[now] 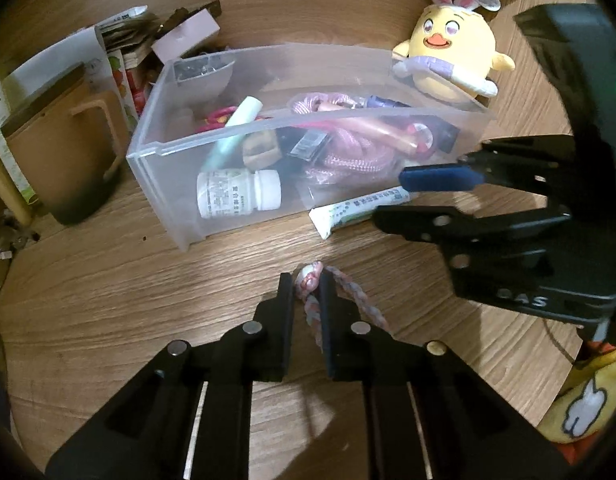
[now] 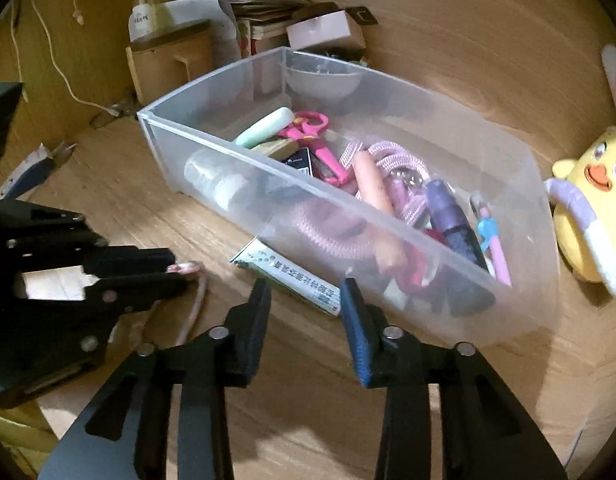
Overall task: Organize objects
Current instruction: 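Grasp the pink rope bracelet with the left tool, then drop the pink rope into the box with the left tool while the right grasps the toothpaste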
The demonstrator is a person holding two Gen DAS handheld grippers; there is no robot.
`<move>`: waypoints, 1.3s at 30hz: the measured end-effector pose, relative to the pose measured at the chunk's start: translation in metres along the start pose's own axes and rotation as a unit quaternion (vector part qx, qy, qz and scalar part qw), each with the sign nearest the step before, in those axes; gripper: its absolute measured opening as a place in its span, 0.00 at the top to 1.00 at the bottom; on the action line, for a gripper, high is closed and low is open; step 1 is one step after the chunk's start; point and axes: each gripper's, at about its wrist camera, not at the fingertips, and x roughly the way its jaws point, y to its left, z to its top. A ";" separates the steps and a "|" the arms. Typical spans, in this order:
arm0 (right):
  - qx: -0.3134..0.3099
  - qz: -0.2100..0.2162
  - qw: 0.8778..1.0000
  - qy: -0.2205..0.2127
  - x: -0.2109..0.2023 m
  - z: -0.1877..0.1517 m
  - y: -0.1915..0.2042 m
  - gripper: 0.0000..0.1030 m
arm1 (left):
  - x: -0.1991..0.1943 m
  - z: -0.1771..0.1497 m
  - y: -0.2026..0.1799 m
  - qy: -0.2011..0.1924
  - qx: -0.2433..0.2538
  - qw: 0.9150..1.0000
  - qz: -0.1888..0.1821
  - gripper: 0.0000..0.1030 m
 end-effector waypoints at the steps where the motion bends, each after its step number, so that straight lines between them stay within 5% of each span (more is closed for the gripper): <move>1: -0.006 0.001 1.000 0.002 0.001 0.001 0.002 0.59 | -0.002 0.000 0.001 -0.003 -0.003 1.000 -0.001 0.89; 5: -0.035 -0.006 0.999 0.017 0.002 -0.001 0.010 0.53 | -0.010 0.000 0.005 -0.013 -0.010 1.000 -0.003 0.89; 9: -0.026 0.036 0.999 0.010 -0.012 -0.004 0.010 0.57 | -0.016 0.000 0.008 -0.023 -0.015 1.000 -0.004 0.89; 12: -0.038 -0.010 0.999 0.000 -0.010 -0.001 0.014 0.56 | -0.019 0.002 0.011 -0.028 -0.019 0.999 -0.006 0.89; 17: -0.039 -0.014 0.999 0.024 0.008 0.001 0.016 0.56 | -0.029 0.002 0.013 -0.044 -0.028 0.999 -0.008 0.89; 20: -0.034 0.002 0.999 0.027 0.008 0.000 0.017 0.74 | -0.034 0.005 0.014 -0.053 -0.032 0.998 -0.006 0.89; 26: -0.027 0.020 0.999 -0.009 -0.016 -0.012 0.023 0.86 | -0.040 0.011 0.022 -0.065 -0.047 0.997 -0.006 0.89; 39: 0.012 0.020 0.997 -0.080 -0.070 -0.014 0.027 0.92 | -0.070 0.035 0.022 -0.124 -0.058 0.991 -0.013 0.89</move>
